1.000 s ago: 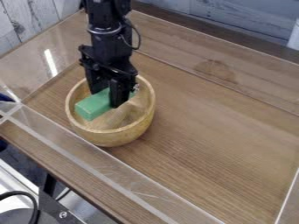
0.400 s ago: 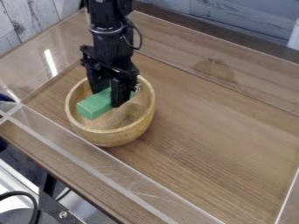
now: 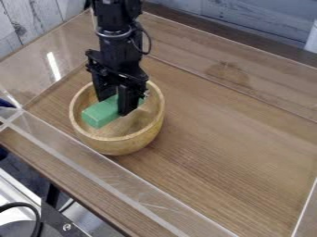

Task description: Put the green block in the brown bowl

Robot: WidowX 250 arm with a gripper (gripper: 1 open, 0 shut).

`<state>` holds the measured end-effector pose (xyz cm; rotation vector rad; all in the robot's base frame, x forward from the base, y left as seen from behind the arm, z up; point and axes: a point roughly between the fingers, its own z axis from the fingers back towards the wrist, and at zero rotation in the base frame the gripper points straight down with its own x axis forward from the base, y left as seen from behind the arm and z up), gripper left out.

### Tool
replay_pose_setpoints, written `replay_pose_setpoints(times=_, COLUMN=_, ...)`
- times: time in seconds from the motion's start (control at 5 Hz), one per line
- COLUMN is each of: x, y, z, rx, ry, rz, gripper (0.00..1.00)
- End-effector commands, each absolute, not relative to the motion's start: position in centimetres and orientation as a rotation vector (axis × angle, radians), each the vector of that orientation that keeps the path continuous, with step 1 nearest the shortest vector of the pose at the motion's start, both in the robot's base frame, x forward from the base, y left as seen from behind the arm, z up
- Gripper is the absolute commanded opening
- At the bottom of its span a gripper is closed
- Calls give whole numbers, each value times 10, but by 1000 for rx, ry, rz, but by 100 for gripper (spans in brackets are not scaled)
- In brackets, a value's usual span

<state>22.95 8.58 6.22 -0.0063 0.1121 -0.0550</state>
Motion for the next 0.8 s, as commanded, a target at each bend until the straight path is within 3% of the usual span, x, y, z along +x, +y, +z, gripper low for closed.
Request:
replay_pose_setpoints(times=0.0, x=242, y=89, z=75, rx=15, ry=65, rz=-60, gripper=0)
replay_pose_setpoints(times=0.6, x=244, y=87, z=75, rx=10, ry=78, rz=-57, gripper=0)
